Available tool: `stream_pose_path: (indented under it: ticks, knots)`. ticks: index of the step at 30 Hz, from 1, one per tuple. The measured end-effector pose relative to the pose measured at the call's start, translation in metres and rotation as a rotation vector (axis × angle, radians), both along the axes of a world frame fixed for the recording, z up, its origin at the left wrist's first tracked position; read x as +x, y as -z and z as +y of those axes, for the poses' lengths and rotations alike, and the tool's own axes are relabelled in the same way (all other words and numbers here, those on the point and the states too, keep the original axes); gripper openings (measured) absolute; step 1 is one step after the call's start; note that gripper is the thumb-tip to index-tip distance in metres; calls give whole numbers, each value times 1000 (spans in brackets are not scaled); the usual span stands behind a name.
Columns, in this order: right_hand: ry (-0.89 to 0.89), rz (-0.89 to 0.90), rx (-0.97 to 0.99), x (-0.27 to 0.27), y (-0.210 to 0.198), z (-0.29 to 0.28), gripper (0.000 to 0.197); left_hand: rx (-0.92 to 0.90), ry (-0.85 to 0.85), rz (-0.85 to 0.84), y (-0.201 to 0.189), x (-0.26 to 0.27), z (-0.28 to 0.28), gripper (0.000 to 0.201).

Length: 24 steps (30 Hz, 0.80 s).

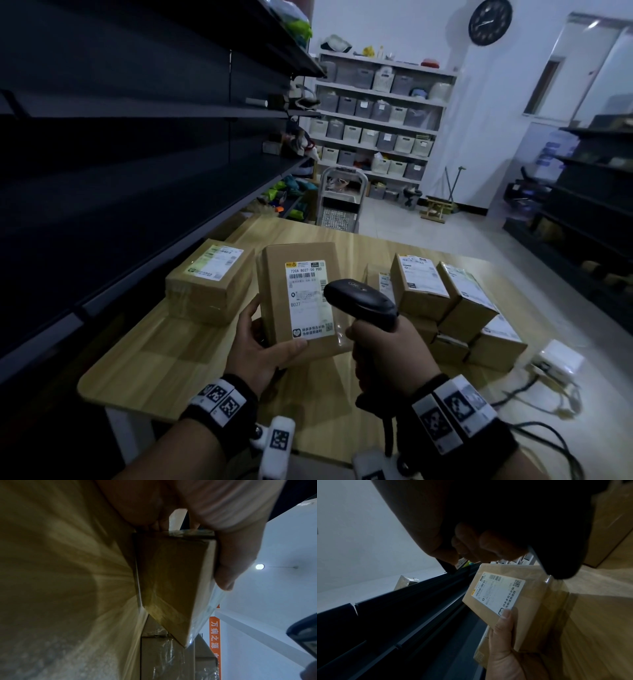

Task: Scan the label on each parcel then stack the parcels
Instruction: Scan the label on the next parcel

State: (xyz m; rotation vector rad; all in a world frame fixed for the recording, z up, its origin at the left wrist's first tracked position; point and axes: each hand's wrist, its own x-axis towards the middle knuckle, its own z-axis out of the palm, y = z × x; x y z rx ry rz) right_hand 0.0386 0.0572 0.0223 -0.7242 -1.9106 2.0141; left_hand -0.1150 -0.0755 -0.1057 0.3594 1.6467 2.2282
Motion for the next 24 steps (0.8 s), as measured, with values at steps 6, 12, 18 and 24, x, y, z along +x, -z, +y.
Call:
stream_pose_path:
  ticks: [6,12,18,24]
  knots:
    - [12,-20,23,5,-1,-5,26,-5,-2,8,-1,1,0,117]
    - [-2,-35,43,6,1,-3,21,-14,-12,23,1,0,2,112]
    - [17,-33,55,4,4,-2,19,-24,-18,22,0,1,2,114]
    - [6,-31,50,2,10,2,24,-26,-21,21,0,1,2,115]
